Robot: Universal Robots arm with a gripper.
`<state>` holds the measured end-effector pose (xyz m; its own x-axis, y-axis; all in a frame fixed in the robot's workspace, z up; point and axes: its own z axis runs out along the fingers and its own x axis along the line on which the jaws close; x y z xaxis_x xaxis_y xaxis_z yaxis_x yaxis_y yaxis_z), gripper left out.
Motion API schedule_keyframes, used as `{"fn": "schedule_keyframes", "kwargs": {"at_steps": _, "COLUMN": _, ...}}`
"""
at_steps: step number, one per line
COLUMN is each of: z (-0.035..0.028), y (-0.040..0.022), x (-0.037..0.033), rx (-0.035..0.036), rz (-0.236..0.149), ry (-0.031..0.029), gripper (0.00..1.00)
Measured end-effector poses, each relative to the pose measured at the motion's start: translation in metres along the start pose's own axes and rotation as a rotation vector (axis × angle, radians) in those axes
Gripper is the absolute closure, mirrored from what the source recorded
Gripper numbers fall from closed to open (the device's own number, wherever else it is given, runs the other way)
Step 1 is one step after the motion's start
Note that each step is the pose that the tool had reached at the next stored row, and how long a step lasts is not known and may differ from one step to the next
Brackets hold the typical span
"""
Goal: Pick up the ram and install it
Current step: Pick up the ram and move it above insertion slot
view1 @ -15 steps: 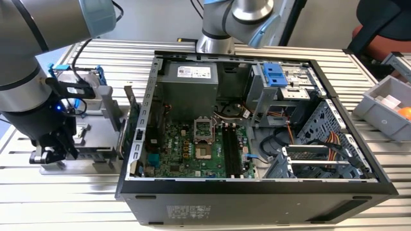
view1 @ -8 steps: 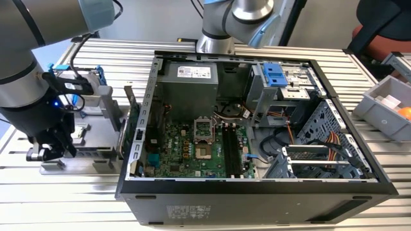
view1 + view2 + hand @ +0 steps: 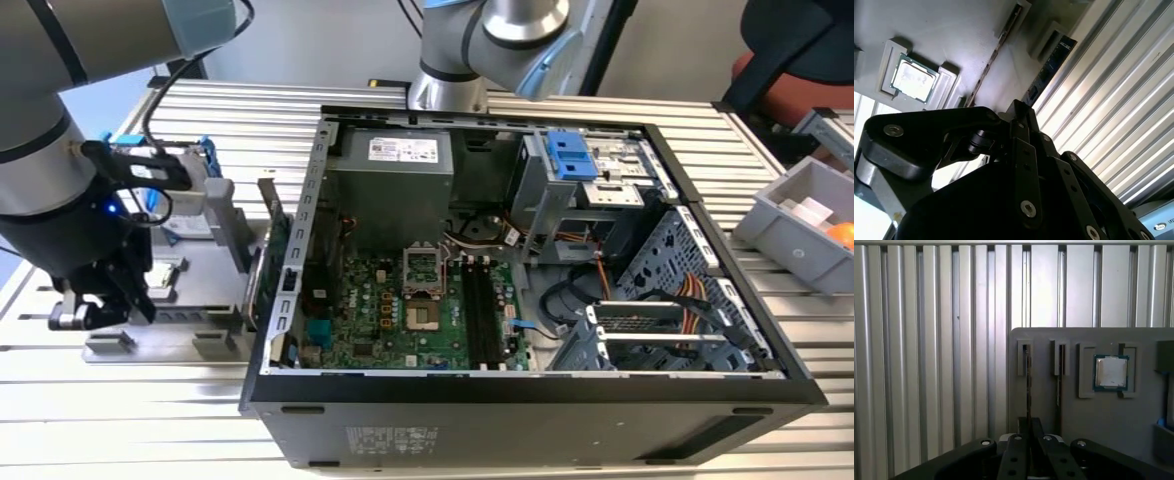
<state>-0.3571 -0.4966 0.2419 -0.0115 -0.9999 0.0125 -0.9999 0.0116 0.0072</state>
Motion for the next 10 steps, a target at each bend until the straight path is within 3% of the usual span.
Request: {"fn": "schedule_keyframes", "kwargs": {"at_steps": 10, "z": -0.0139, "y": 0.0001, "x": 0.0002, "rx": -0.0001, "rz": 0.000, "ry": 0.0001, "gripper": 1.00}}
